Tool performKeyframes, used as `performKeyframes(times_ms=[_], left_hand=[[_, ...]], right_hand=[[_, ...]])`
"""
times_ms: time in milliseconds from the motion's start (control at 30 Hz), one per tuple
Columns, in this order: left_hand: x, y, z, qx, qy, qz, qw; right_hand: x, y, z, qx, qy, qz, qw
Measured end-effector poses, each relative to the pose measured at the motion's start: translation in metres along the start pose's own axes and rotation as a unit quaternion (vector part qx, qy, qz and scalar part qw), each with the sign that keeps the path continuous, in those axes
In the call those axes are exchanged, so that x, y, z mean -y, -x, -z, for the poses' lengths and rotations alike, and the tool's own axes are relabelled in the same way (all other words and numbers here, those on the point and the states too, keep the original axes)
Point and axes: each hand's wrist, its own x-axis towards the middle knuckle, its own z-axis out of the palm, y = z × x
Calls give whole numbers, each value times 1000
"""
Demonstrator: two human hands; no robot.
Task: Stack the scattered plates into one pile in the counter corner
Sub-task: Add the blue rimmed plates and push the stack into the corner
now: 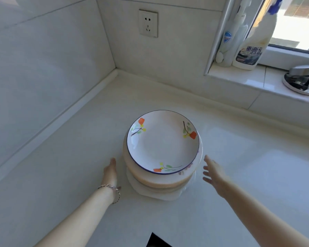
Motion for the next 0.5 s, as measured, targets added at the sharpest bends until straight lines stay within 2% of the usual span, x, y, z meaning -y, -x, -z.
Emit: performKeyframes(times_ms=[67,133,333,500], left_hand=[[12,-2,0,56,5,101,993],[19,0,-4,114,40,146,982],[19,2,-15,119,104,191,969],[13,24,-32,204,200,220,933]], right_hand=[[-10,-6,-8,60,-48,-64,995],[-17,-9,-17,90,-62,-80,991],[-18,-14,-24,88,-144,-81,982],[-23,-19,-25,86,-140,-61,985]])
